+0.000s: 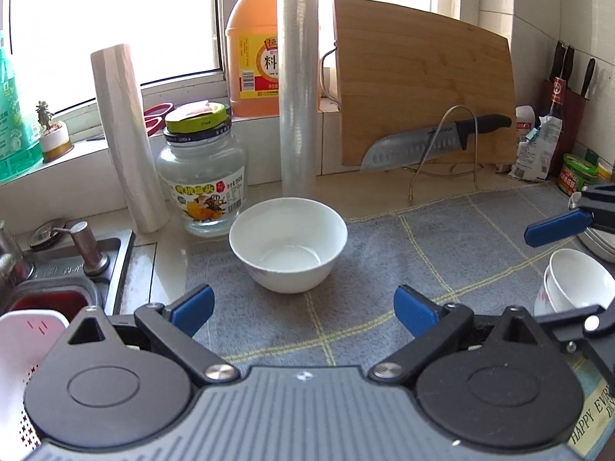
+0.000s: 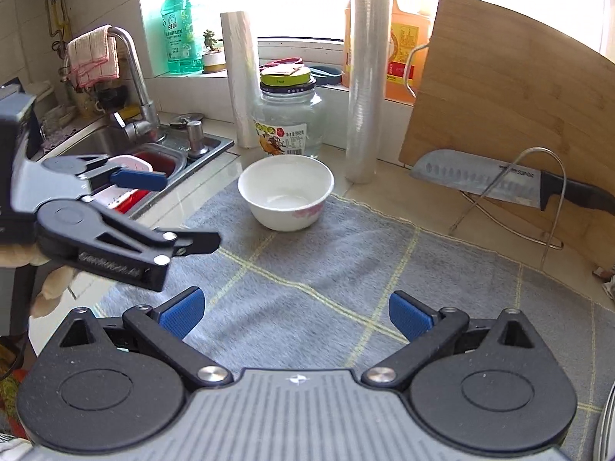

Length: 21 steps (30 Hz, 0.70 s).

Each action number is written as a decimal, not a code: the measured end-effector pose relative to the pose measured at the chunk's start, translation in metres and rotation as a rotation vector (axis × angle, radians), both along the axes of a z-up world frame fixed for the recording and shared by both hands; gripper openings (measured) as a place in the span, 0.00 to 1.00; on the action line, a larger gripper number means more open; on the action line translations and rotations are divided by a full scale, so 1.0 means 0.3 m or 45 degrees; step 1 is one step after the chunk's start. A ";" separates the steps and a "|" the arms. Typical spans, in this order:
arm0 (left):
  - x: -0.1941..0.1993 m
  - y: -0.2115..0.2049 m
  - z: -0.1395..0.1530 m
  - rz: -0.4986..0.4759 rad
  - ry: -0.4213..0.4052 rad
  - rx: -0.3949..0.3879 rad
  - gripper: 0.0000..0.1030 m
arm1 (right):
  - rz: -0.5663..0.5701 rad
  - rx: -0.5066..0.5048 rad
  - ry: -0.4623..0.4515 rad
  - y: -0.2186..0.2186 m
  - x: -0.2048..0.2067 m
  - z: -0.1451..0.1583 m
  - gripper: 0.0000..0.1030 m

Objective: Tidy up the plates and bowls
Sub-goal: 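Close the left gripper on the rim of the white bowl by the jar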

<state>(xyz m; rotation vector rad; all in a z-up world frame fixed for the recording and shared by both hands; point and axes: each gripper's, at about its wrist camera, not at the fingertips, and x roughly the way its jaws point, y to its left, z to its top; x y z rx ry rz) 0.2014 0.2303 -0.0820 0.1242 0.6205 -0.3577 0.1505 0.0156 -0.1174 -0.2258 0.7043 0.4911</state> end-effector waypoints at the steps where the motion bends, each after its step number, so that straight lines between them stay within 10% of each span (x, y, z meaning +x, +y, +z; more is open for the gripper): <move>1: 0.021 0.007 0.002 -0.008 -0.004 -0.002 0.97 | -0.006 -0.003 -0.008 0.016 0.010 0.000 1.00; 21: 0.416 0.002 -0.106 -0.037 0.145 -0.025 0.96 | -0.032 -0.115 0.018 0.231 0.313 -0.142 1.00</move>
